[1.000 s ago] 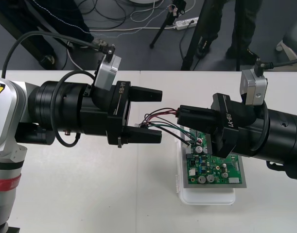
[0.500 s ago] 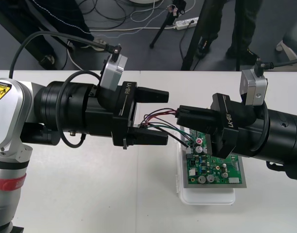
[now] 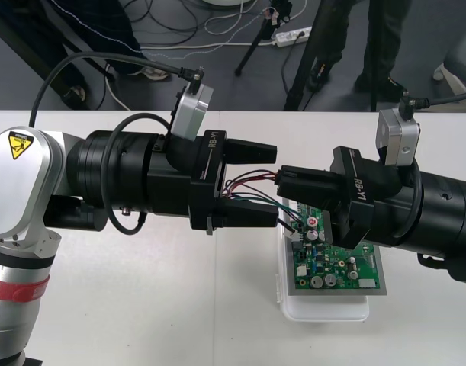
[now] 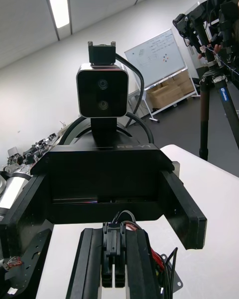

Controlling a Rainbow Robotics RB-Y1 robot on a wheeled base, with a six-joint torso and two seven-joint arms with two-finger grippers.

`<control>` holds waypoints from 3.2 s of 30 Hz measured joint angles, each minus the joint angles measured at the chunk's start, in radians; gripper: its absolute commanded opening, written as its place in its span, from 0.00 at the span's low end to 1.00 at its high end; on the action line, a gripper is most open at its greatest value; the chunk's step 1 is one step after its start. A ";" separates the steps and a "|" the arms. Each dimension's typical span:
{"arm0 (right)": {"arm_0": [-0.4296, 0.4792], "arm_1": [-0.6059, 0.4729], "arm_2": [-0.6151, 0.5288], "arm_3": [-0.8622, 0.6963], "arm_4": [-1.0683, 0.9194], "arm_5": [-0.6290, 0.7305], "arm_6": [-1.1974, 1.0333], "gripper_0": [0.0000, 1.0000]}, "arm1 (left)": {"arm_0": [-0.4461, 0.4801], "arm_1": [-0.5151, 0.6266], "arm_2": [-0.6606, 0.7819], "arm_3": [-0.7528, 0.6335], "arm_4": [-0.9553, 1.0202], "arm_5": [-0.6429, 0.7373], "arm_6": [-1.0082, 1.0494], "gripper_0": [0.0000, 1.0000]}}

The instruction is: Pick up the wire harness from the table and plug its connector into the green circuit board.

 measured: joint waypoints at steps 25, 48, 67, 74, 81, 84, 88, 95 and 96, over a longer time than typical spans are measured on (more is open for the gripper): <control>0.000 0.003 0.000 -0.001 0.000 0.001 0.000 0.00 | 0.000 0.001 0.000 0.007 0.000 0.012 0.000 0.00; 0.000 0.004 0.000 -0.003 0.000 0.001 0.000 0.76 | 0.000 0.000 -0.001 0.008 0.008 0.013 0.000 0.00; -0.001 0.008 0.000 -0.003 0.000 0.001 0.000 1.00 | 0.000 0.000 0.001 0.008 0.018 0.013 0.000 0.00; 0.010 -0.009 -0.001 -0.003 0.000 -0.003 0.001 1.00 | 0.000 0.000 0.028 0.008 0.018 0.011 -0.001 0.00; 0.042 -0.093 -0.014 -0.003 0.020 -0.024 0.001 1.00 | 0.026 0.000 0.046 0.008 0.018 0.010 -0.044 0.00; 0.057 -0.140 -0.032 -0.004 0.063 -0.038 0.001 1.00 | 0.049 0.000 0.054 0.008 0.019 0.010 -0.120 0.00; 0.088 -0.192 -0.070 -0.005 0.132 -0.055 0.001 1.00 | 0.082 0.001 0.069 0.008 0.029 0.010 -0.256 0.00; 0.177 -0.220 -0.198 -0.004 0.338 -0.147 0.001 1.00 | 0.131 0.026 0.090 0.008 0.062 0.010 -0.302 0.00; 0.188 -0.220 -0.219 -0.003 0.360 -0.172 0.001 1.00 | 0.138 0.033 0.093 0.008 0.065 0.010 -0.302 0.00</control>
